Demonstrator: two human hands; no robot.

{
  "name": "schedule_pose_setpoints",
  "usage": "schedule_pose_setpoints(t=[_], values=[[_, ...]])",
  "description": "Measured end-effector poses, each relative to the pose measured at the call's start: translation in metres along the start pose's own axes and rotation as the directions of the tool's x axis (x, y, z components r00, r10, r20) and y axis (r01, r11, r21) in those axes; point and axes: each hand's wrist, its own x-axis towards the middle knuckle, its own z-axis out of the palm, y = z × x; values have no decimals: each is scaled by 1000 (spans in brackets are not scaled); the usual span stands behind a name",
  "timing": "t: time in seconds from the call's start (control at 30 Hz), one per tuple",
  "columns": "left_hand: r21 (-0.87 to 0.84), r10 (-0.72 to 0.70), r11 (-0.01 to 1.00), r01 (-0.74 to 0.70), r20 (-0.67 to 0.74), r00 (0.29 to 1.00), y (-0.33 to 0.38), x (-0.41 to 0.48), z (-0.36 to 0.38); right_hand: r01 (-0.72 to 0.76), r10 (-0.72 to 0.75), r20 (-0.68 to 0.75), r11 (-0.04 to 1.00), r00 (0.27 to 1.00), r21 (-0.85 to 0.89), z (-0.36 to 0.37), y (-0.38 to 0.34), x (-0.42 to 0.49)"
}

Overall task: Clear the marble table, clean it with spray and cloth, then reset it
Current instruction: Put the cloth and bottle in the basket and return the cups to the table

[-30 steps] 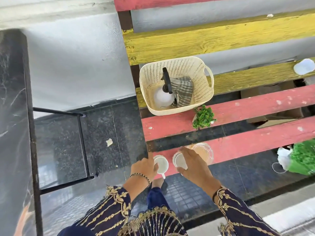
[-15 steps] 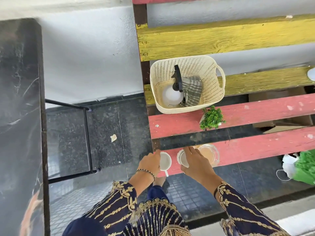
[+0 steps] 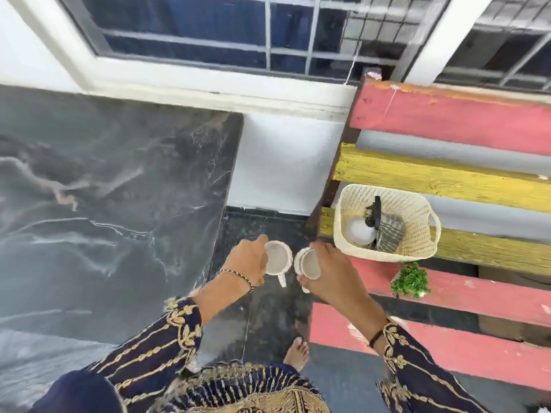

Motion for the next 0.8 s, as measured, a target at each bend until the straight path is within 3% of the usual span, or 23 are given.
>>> schedule_pose_setpoints(t=[0.3, 0.53, 0.7, 0.8], values=[[-82, -95, 994, 74, -294, 951, -163, -64, -121, 185, -186, -42, 982, 982, -26, -3, -206, 25], [-95, -169, 984, 148, -269, 948, -343, -113, -211, 228, -227, 50, 974, 973, 2, 62, -391, 51], [37, -199, 976, 216, -270, 942, -442, -122, -256, 211, -207, 125, 977, 970, -19, 109, -483, 73], [31, -234, 968, 250, -255, 938, -488, -118, -273, 181, -174, 144, 983, 974, -35, 132, -520, 81]])
